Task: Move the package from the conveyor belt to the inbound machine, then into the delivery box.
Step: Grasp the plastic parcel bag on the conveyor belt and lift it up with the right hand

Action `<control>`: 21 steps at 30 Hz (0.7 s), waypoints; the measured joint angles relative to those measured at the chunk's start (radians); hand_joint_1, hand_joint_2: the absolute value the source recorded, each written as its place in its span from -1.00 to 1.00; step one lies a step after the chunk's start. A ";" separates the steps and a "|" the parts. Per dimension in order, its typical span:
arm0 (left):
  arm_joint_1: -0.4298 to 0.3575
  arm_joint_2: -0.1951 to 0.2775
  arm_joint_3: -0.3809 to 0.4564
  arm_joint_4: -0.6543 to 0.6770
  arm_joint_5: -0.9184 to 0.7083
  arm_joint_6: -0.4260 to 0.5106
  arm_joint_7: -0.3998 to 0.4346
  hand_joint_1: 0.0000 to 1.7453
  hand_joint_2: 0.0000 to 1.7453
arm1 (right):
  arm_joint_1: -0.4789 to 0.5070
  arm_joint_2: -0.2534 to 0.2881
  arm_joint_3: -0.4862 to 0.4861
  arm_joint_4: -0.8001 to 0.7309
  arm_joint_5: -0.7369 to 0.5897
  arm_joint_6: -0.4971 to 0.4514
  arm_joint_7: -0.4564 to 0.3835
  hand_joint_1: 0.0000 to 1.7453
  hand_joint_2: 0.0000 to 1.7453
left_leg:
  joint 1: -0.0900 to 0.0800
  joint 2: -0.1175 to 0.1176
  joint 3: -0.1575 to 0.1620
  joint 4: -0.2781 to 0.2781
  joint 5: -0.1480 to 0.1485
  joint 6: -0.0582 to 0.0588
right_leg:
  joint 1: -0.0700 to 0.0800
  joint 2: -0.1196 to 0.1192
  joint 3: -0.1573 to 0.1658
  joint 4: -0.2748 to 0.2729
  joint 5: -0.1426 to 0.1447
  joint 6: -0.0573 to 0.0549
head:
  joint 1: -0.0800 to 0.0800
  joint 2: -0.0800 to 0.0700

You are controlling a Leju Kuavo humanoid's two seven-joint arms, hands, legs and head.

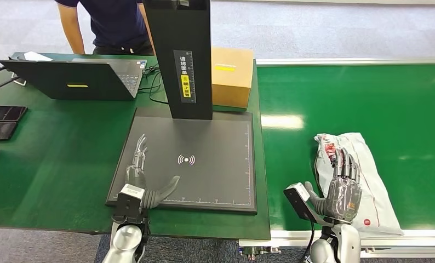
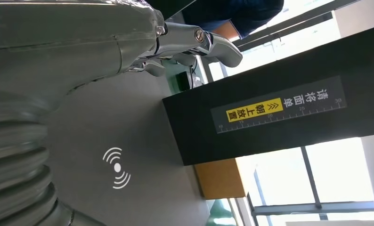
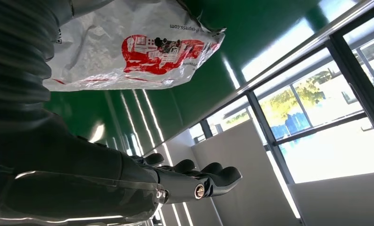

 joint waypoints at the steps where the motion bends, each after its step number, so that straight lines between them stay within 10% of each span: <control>1: 0.000 0.000 0.001 0.001 0.000 0.000 0.000 -1.00 1.00 | 0.000 0.000 0.000 0.004 0.001 0.000 0.000 -1.00 1.00 | 0.000 0.000 0.000 0.000 0.000 0.000 | 0.000 0.000 0.000 0.000 0.000 0.000 | 0.000 0.000; 21: -0.002 -0.005 0.010 0.005 -0.025 -0.001 0.002 -1.00 1.00 | 0.007 0.003 0.006 0.025 0.009 -0.001 0.011 -1.00 1.00 | 0.000 0.000 0.000 0.000 0.000 0.000 | 0.000 0.000 0.000 0.000 0.000 0.000 | 0.000 0.000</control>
